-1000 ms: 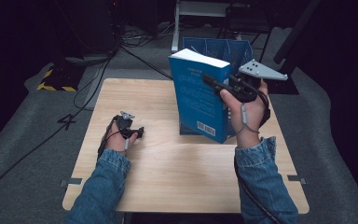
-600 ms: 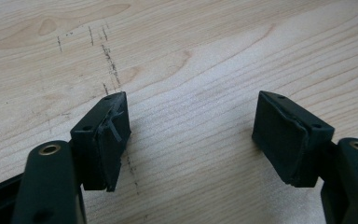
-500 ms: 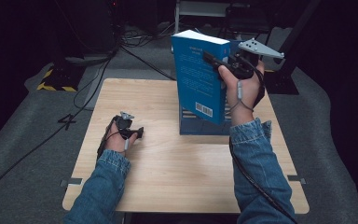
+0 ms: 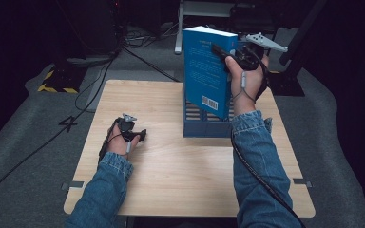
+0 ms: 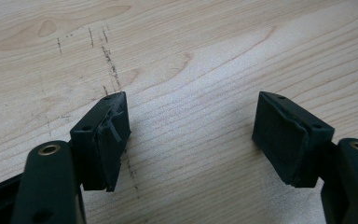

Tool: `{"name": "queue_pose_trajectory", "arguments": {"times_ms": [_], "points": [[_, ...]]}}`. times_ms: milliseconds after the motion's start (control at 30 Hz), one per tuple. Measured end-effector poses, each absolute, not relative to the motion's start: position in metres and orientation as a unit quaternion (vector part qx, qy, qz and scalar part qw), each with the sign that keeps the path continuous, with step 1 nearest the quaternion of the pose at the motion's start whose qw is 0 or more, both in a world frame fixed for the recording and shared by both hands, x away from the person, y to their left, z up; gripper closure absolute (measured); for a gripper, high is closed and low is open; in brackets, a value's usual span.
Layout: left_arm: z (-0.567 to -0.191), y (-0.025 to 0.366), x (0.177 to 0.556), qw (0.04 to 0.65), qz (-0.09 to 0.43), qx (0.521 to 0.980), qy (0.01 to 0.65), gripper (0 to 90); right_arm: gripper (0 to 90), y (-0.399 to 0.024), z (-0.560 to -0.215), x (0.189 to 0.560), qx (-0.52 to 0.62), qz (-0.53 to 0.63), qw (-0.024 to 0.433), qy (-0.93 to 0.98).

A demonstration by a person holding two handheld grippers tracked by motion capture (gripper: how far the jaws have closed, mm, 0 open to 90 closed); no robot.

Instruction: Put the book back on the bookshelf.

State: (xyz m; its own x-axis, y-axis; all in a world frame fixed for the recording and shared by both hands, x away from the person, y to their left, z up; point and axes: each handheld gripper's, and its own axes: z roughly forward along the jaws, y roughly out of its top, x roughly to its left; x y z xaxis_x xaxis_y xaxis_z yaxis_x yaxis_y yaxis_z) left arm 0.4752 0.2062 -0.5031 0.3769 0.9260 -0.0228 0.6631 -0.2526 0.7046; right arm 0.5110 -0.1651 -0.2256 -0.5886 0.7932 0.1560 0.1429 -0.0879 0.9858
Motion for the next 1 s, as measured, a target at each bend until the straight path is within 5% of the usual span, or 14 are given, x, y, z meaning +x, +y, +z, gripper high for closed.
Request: {"name": "queue_pose_trajectory", "arguments": {"times_ms": [1000], "points": [[-0.503,0.206,0.476,0.323,0.203,0.764,0.52,27.4,61.7,-0.169,-0.245,0.553,0.431,0.605,0.27,0.613]]}}
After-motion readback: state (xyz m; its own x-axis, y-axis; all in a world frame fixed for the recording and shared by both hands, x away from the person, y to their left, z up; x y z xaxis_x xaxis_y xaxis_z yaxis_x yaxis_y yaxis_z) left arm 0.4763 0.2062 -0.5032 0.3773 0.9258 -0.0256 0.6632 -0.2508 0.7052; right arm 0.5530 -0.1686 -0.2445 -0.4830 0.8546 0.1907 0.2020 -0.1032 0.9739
